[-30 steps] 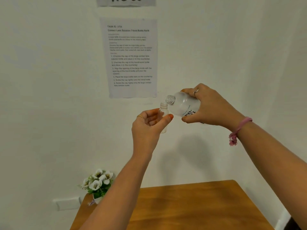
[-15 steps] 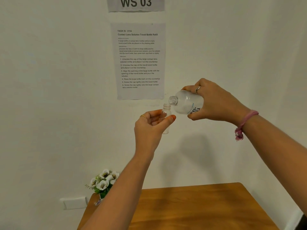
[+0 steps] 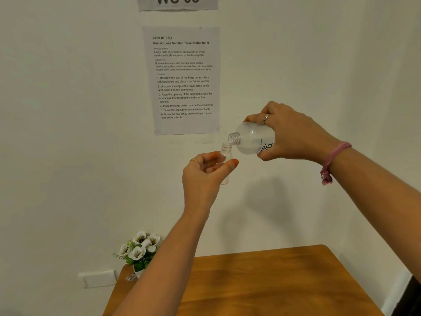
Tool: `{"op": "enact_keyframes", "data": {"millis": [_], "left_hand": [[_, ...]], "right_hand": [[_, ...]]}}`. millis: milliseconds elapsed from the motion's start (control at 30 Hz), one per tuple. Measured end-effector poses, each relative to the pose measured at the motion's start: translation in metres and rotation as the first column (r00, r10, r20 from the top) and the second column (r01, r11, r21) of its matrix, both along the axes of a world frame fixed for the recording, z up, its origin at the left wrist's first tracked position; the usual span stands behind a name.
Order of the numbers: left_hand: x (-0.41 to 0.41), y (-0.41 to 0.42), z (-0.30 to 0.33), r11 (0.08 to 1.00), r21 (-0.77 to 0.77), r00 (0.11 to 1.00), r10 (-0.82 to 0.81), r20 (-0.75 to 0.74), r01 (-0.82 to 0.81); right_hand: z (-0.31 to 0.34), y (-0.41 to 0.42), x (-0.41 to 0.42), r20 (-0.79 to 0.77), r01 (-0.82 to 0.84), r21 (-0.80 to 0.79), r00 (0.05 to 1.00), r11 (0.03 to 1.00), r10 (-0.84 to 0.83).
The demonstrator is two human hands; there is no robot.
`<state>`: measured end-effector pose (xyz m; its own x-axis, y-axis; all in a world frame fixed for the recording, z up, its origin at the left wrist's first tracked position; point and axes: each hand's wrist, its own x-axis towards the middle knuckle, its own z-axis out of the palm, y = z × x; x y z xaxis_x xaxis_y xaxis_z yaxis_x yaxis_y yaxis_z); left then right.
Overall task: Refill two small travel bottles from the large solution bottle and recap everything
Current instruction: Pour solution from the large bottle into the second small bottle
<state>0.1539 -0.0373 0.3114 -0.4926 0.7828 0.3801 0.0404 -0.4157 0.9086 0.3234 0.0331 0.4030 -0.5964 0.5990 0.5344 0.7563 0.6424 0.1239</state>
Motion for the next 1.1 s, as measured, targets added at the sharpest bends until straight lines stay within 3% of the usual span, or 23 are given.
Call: {"op": "enact_keyframes", "data": {"millis": [1100], "left_hand": [[0.0035,0.0058,-0.0047,1.000,0.003,1.000,0.019,-0.002,-0.019]], "right_hand": [[0.0045,0.0036,0.0004,0.041,-0.006,0.031,0.999,0.999,0.005]]}}
